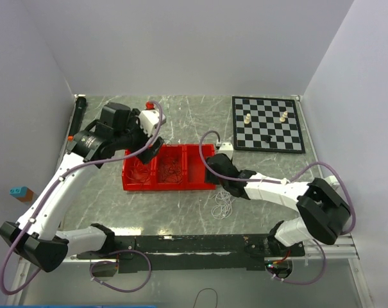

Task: Untangle the cables

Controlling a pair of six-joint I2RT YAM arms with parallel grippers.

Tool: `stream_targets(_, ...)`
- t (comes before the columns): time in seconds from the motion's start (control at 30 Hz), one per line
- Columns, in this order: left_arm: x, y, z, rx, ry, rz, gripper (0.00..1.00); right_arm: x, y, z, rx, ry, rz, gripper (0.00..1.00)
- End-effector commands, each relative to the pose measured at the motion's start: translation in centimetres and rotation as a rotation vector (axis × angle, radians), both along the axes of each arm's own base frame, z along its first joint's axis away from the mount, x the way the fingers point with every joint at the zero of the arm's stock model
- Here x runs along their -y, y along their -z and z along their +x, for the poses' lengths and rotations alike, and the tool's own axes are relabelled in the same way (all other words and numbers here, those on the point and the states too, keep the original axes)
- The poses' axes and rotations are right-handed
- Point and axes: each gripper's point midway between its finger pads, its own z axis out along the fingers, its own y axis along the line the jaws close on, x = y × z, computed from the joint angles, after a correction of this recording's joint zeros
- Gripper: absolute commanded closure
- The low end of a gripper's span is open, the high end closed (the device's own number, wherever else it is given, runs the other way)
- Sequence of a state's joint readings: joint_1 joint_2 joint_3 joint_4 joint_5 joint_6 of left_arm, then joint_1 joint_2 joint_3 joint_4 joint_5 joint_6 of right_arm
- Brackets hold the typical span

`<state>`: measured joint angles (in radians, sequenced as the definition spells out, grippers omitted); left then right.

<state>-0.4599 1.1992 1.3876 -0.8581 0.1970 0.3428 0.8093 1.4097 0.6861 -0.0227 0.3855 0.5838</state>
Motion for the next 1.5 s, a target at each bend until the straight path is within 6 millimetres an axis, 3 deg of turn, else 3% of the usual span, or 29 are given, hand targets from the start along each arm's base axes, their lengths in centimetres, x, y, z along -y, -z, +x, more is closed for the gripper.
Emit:
stream_targets(0.0, 3.4, -1.3, -2.3, 0.060, 0.189, -0.072, 0.03, -0.9, -4.8, 0.1, 0.075, -0.034, 0.091, 0.34)
stream_targets(0.1, 5.4, -0.1, -3.8, 0.069, 0.295, -0.032, 0.03, 0.3, -6.7, -0.9, 0.090, -0.022, 0.123, 0.27)
stream_targets(0.2, 7.3, 1.2, -5.3, 0.054, 0.377, -0.011, 0.03, 3.1, -6.5, -3.0, 0.054, 0.037, 0.109, 0.26)
stream_targets(0.37, 9.1, 2.0, -6.1, 0.037, 0.422, -0.041, 0.02, 6.4, -3.7, -7.2, -0.078, 0.109, 0.107, 0.27)
stream_targets(0.5, 9.5, 2.5, -6.8, 0.056, 0.442, -0.068, 0.01, 7.1, -0.9, -8.5, -0.157, 0.120, 0.062, 0.27)
stream_targets(0.63, 9.2, 2.5, -7.6, 0.152, 0.471, -0.073, 0.03, 6.4, 1.7, -8.9, -0.252, 0.091, 0.005, 0.27)
stream_targets(0.73, 8.8, 2.7, -8.3, 0.225, 0.490, -0.083, 0.03, 4.1, 1.7, -8.9, -0.265, 0.009, 0.067, 0.33)
stream_targets(0.9, 8.5, 4.0, -8.9, 0.220, 0.497, -0.084, 0.03, -0.6, -0.4, -10.2, -0.274, -0.183, 0.255, 0.51)
stream_targets(1.07, 9.1, 5.7, -9.5, 0.208, 0.536, -0.076, 0.03, -4.5, -2.9, -13.1, -0.286, -0.435, 0.368, 0.52)
stream_targets(1.17, 9.5, 6.8, -9.7, 0.190, 0.555, -0.057, 0.03, -4.7, -3.3, -13.4, -0.261, -0.468, 0.390, 0.50)
stream_targets(1.47, 11.2, 11.2, -10.9, 0.163, 0.669, 0.019, 0.03, -1.7, -1.8, -13.9, -0.260, -0.389, 0.317, 0.52)
